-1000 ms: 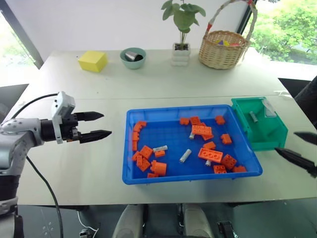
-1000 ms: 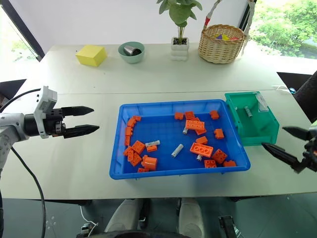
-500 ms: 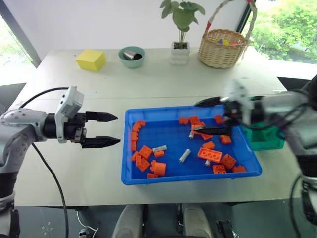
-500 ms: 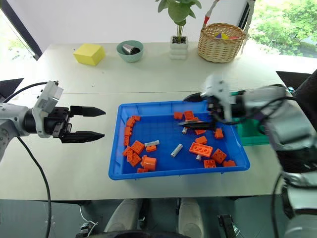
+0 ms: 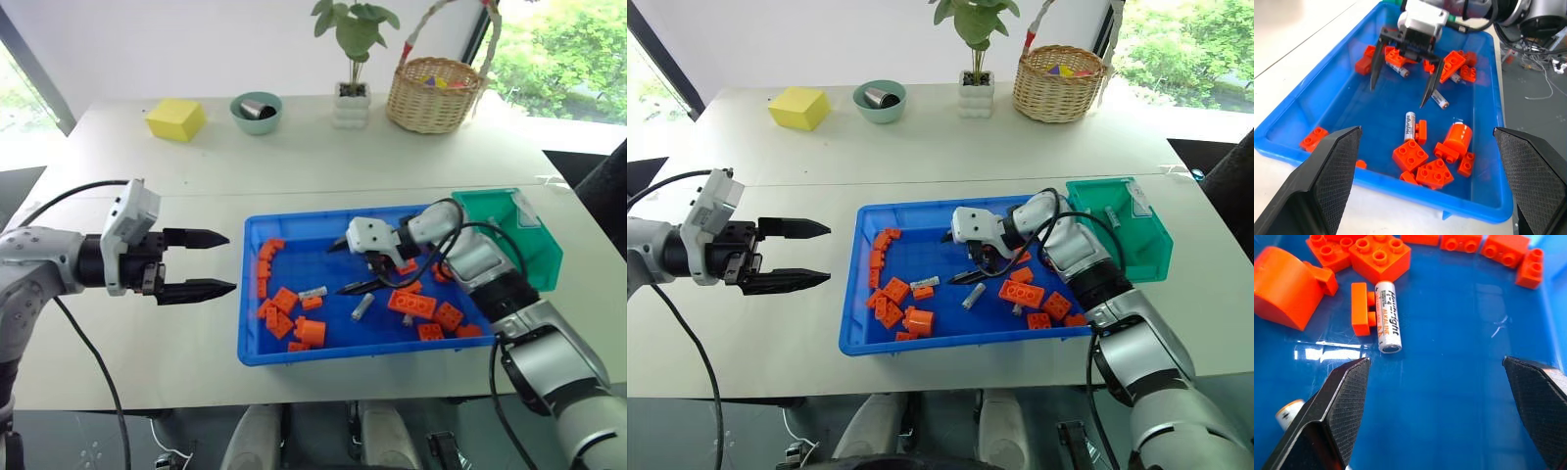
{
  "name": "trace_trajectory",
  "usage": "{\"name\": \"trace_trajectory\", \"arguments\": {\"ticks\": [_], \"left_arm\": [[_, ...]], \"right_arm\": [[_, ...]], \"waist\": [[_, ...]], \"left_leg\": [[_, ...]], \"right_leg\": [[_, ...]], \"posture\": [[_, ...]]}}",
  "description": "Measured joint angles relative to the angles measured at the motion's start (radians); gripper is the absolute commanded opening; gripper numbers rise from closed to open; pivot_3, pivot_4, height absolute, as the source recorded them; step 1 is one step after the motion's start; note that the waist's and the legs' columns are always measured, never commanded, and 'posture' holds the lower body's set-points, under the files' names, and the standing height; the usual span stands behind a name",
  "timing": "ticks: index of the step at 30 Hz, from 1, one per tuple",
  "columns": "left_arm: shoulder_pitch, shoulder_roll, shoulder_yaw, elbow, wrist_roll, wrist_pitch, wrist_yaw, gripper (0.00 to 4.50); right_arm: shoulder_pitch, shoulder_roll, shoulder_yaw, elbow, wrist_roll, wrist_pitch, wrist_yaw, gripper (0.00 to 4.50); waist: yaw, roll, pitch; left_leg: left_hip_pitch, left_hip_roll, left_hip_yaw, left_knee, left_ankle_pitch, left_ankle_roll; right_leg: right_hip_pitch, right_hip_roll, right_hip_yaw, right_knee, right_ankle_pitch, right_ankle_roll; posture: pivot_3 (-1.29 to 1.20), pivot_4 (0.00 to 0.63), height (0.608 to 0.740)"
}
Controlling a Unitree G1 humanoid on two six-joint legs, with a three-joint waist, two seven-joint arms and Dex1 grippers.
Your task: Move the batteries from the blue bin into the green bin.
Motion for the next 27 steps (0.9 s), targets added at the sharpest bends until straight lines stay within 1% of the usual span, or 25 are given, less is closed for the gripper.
{"name": "trace_trajectory", "arguments": {"ticks": [7,16,19,20,23,24,26,27], "left_arm": [[-0.004,0.0,0.002,0.0,-0.005,0.0,0.014,4.5],[-0.047,0.0,-0.006,0.018,-0.01,-0.001,0.022,4.5],[-0.059,-0.001,-0.011,0.024,-0.01,-0.001,0.022,4.5],[-0.064,-0.001,-0.012,0.025,-0.01,-0.001,0.022,4.5],[-0.075,-0.001,-0.018,0.033,-0.009,-0.003,0.019,4.5],[-0.076,-0.002,-0.02,0.037,-0.009,-0.004,0.017,4.5],[-0.083,-0.003,-0.034,0.046,-0.007,-0.008,0.014,4.5],[-0.085,-0.003,-0.04,0.047,-0.006,-0.009,0.013,4.5]], "right_arm": [[0.002,0.031,0.0,0.003,-0.023,-0.026,0.009,4.43],[0.049,0.082,-0.001,-0.019,-0.055,-0.026,-0.049,4.43],[0.068,0.092,-0.006,-0.033,-0.06,-0.025,-0.07,3.6],[0.073,0.095,-0.006,-0.037,-0.061,-0.024,-0.071,3.15],[0.089,0.095,-0.006,-0.058,-0.06,-0.002,-0.065,1.63],[0.094,0.094,-0.006,-0.068,-0.057,0.007,-0.061,1.06],[0.104,0.09,-0.007,-0.098,-0.052,0.041,-0.049,0.1],[0.105,0.086,-0.007,-0.111,-0.049,0.058,-0.044,0.08]], "waist": [[0.0,0.0,0.0],[0.0,0.0,0.0],[0.0,0.0,0.0],[0.0,0.0,0.0],[0.0,0.0,0.0],[0.0,0.0,0.0],[0.001,0.0,0.0],[0.001,0.0,0.0]], "left_leg": [[0.0,0.0,-0.001,0.0,0.0,-0.001],[0.001,0.0,-0.001,0.0,0.001,-0.001],[0.002,0.0,-0.001,-0.001,0.001,-0.001],[0.002,0.0,-0.001,-0.001,0.001,-0.001],[0.002,0.0,-0.001,-0.001,0.001,-0.001],[0.002,0.0,-0.001,-0.001,0.001,-0.001],[0.002,0.0,-0.001,-0.001,0.001,-0.001],[0.002,0.0,-0.001,-0.001,0.001,-0.001]], "right_leg": [[0.0,0.0,0.0,0.0,0.0,0.0],[0.0,0.001,0.0,0.001,0.0,0.0],[0.001,0.001,0.0,0.002,0.0,0.0],[0.001,0.001,0.0,0.002,0.0,0.0],[0.001,0.001,0.0,0.002,0.0,0.0],[0.001,0.001,0.0,0.002,0.0,0.0],[0.001,0.001,0.0,0.002,0.0,0.0],[0.001,0.001,0.0,0.002,0.0,0.0]], "posture": [[0.0,0.15,0.702],[0.0,0.15,0.702],[0.0,0.15,0.702],[0.0,0.15,0.702],[0.0,0.15,0.702],[0.0,0.15,0.702],[0.0,0.15,0.702],[0.0,0.15,0.702]]}}
